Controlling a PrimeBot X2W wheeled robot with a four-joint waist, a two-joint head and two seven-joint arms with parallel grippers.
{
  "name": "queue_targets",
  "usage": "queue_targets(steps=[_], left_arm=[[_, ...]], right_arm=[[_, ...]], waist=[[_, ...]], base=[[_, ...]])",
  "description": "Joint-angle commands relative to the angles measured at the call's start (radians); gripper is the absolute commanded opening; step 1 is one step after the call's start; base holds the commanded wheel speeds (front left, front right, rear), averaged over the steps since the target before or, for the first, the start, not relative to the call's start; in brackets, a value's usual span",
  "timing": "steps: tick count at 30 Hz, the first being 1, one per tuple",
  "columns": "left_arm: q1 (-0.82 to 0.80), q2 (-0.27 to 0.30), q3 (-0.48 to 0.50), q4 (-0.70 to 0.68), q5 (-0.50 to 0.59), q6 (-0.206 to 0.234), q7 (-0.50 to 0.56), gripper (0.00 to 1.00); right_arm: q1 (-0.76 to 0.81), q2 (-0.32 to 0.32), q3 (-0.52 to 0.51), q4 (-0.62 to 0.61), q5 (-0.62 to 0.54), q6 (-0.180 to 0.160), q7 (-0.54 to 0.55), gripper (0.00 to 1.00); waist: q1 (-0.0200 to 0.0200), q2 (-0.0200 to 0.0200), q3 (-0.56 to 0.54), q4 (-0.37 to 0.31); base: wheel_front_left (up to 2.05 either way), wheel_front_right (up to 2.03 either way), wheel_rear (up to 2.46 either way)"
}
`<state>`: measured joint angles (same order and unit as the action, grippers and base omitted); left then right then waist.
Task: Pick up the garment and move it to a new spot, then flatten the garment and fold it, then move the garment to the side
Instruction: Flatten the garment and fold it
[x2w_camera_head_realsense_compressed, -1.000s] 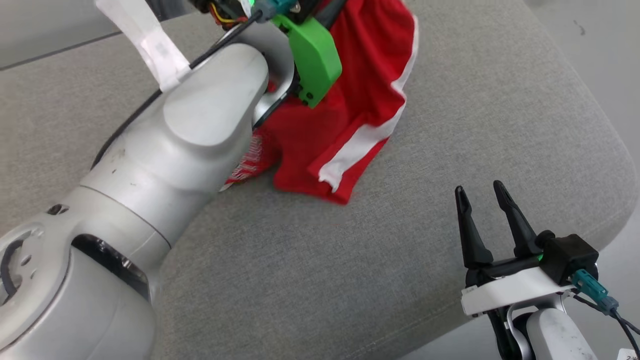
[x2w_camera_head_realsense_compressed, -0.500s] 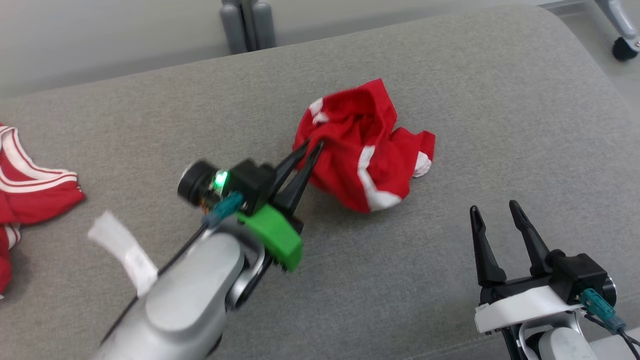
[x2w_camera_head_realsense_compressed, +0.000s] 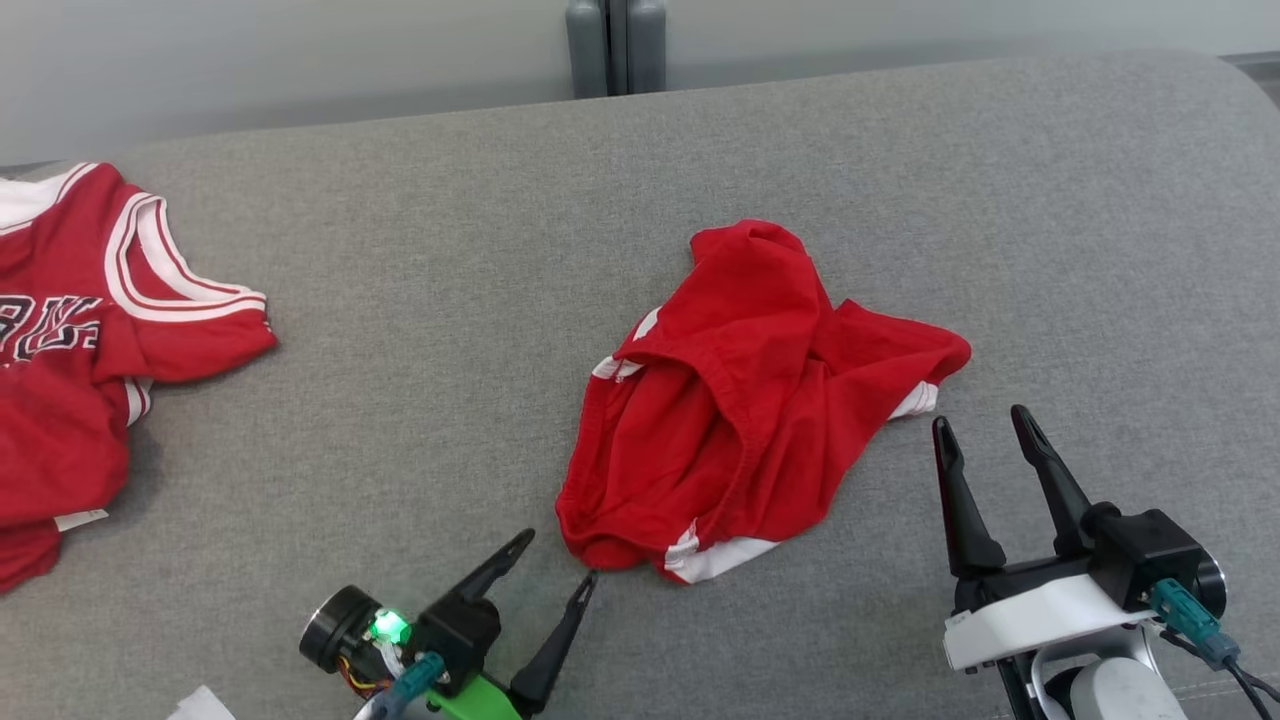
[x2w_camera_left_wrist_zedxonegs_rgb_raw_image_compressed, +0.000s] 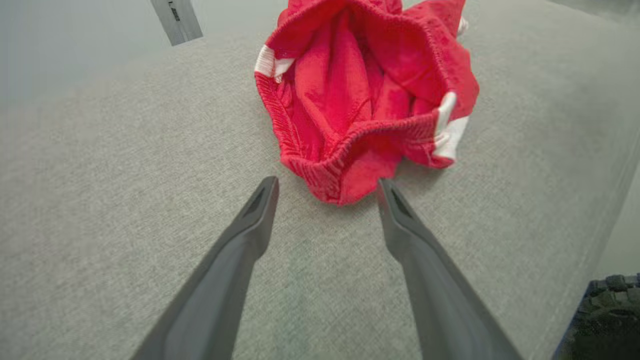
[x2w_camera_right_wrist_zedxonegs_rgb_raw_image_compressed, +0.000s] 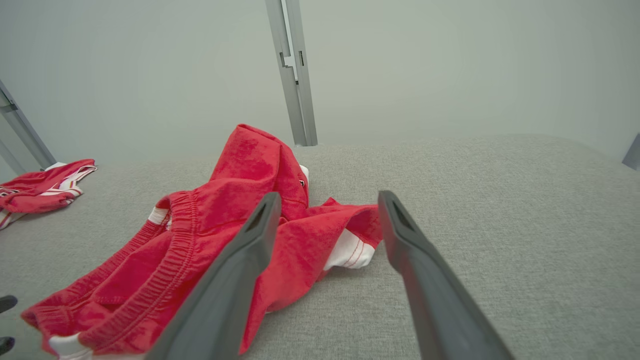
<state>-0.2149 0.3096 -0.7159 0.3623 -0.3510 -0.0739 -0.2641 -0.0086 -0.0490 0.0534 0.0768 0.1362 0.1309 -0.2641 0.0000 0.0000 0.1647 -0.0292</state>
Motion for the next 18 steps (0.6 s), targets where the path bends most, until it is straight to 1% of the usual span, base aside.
queue_targets(steps=[1,4,8,14,18], left_arm=[[0.018,0.02,-0.011,-0.013,0.038,-0.002,0.0,1.0],[0.021,0.046,-0.041,-0.045,0.099,-0.01,0.0,1.0],[-0.023,0.047,-0.079,-0.066,0.133,-0.022,0.009,1.0],[-0.102,0.029,-0.119,-0.086,0.147,-0.038,0.088,1.0],[-0.149,0.033,-0.15,-0.09,0.133,-0.048,0.16,1.0]], right_arm=[[0.009,-0.002,0.001,0.002,0.001,0.0,0.0,1.0],[0.015,-0.003,0.001,0.001,0.001,0.0,0.0,1.0],[0.021,-0.005,0.003,0.004,0.002,0.0,0.0,1.0],[0.005,-0.007,0.007,0.004,0.006,0.0,0.0,1.0],[-0.001,-0.007,0.009,0.005,0.008,0.0,0.0,1.0]], waist=[[0.0,0.0,-0.015,0.008],[0.0,0.0,-0.021,0.009],[0.0,0.0,-0.026,0.003],[0.0,0.0,-0.015,-0.024],[0.0,0.0,-0.004,-0.047]], base=[[0.0,0.0,0.0],[0.0,0.0,0.0],[0.0,0.0,0.0],[0.0,0.0,0.0],[0.0,0.0,0.0]])
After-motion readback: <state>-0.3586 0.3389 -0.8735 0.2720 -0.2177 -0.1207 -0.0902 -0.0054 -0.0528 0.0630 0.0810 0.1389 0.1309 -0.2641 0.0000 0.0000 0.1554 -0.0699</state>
